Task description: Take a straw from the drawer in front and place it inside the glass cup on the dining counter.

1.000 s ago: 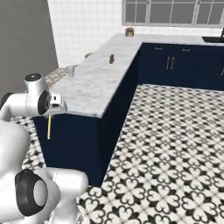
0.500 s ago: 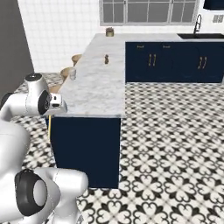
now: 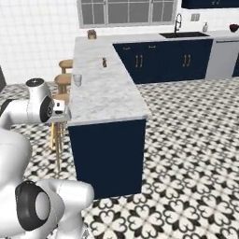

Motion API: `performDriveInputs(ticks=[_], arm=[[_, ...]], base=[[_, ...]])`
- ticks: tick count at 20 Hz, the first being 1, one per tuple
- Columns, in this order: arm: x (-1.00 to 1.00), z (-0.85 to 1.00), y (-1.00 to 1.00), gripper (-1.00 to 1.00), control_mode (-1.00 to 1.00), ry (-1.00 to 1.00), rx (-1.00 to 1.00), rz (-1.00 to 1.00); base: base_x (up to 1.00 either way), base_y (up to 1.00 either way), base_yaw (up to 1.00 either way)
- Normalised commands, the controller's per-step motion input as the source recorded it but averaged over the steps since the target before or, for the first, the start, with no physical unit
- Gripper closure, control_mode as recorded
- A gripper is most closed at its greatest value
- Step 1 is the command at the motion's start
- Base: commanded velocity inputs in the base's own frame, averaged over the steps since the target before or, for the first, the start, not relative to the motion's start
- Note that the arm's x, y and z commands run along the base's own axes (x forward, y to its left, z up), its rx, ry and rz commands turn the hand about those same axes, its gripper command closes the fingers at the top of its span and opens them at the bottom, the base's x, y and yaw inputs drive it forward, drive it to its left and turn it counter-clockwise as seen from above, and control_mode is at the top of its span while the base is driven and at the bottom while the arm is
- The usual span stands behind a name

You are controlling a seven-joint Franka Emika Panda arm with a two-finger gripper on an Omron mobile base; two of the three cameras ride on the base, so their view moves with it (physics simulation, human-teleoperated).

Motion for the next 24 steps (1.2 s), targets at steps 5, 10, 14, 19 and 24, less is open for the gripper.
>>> performDriveInputs(ticks=[5, 10, 14, 19, 24], arm=[[0.0, 0.0, 0.0, 1.0, 1.0, 0.0, 0.0, 0.0], [0.0, 0.0, 0.0, 1.0, 1.0, 0.0, 0.0, 0.0], [0.0, 0.0, 0.0, 1.0, 1.0, 0.0, 0.0, 0.0], [0.0, 0.0, 0.0, 1.0, 1.0, 0.0, 0.0, 0.0], [0.0, 0.0, 0.0, 1.0, 1.0, 0.0, 0.0, 0.0]], base=[[0.0, 1.0, -0.42], [0.04, 1.0, -0.43], [0.18, 1.0, -0.43], [0.35, 1.0, -0.45], [0.2, 1.0, -0.47]])
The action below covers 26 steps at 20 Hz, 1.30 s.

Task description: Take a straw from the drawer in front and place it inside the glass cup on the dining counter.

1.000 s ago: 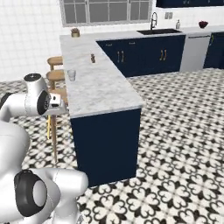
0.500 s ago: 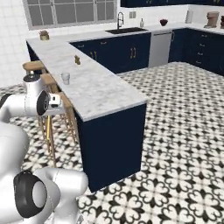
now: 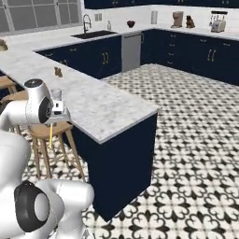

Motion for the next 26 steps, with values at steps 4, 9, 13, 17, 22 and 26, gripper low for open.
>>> performDriveInputs(ticks=[4, 9, 13, 17, 22, 26], arm=[[0.0, 0.0, 0.0, 1.0, 1.0, 0.0, 0.0, 0.0], [0.0, 0.0, 0.0, 1.0, 1.0, 0.0, 0.0, 0.0], [0.0, 0.0, 0.0, 1.0, 1.0, 0.0, 0.0, 0.0], [0.0, 0.0, 0.0, 1.0, 1.0, 0.0, 0.0, 0.0], [0.0, 0.0, 0.0, 1.0, 1.0, 0.0, 0.0, 0.0], [0.0, 0.0, 0.0, 1.0, 1.0, 0.0, 0.0, 0.0]], base=[[0.0, 1.0, -0.49], [0.0, 1.0, -0.49], [0.0, 1.0, -0.5], [0.0, 1.0, -0.51], [0.0, 1.0, -0.52], [0.0, 1.0, -0.53]])
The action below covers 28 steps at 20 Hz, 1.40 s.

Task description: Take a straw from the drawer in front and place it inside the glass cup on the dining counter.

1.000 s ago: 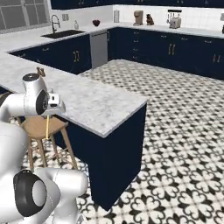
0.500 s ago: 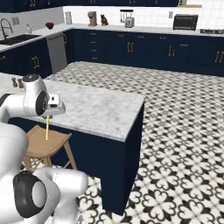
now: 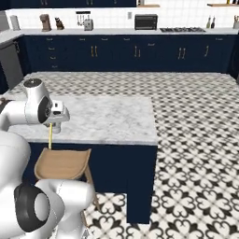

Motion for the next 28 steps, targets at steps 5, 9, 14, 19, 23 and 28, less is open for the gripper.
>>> performDriveInputs(ticks=[5, 9, 14, 19, 23, 28], arm=[[0.0, 0.0, 0.0, 1.0, 1.0, 0.0, 0.0, 0.0], [0.0, 0.0, 0.0, 1.0, 1.0, 0.0, 0.0, 0.0], [0.1, 0.39, 0.13, 1.0, -1.0, -0.11, 0.01, 0.01], [-0.08, 0.49, 0.0, 1.0, -1.0, -0.29, 0.15, 0.23], [0.31, 0.23, -0.02, 1.0, -1.0, -0.18, 0.23, 0.33], [0.65, 0.05, 0.02, 1.0, -1.0, -0.08, 0.22, 0.36]], base=[[0.62, 0.78, -0.34], [1.0, 0.44, -0.18], [0.16, 0.07, -0.02], [0.0, 0.0, 0.0], [0.0, 0.0, 0.0], [0.0, 0.0, 0.0]])
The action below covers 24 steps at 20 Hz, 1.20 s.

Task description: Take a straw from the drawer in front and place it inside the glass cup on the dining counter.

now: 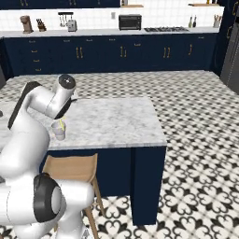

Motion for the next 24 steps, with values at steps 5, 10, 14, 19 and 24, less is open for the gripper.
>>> performDriveInputs(ticks=[5, 10, 14, 19, 24], arm=[[0.53, 0.0, 0.39, 1.0, -1.0, -0.04, 0.16, 0.32], [0.09, -0.04, 0.52, 1.0, -1.0, 0.0, 0.2, 0.25], [0.18, -0.14, 0.18, 1.0, -1.0, -0.02, 0.25, 0.23], [0.41, -0.27, 0.11, 1.0, -1.0, -0.01, 0.22, 0.2], [0.55, -0.19, 0.09, 1.0, -1.0, -0.02, 0.15, 0.16]], base=[[0.0, 0.0, 0.0], [0.0, 0.0, 0.0], [0.0, 0.0, 0.0], [0.0, 0.0, 0.0], [0.0, 0.0, 0.0]])
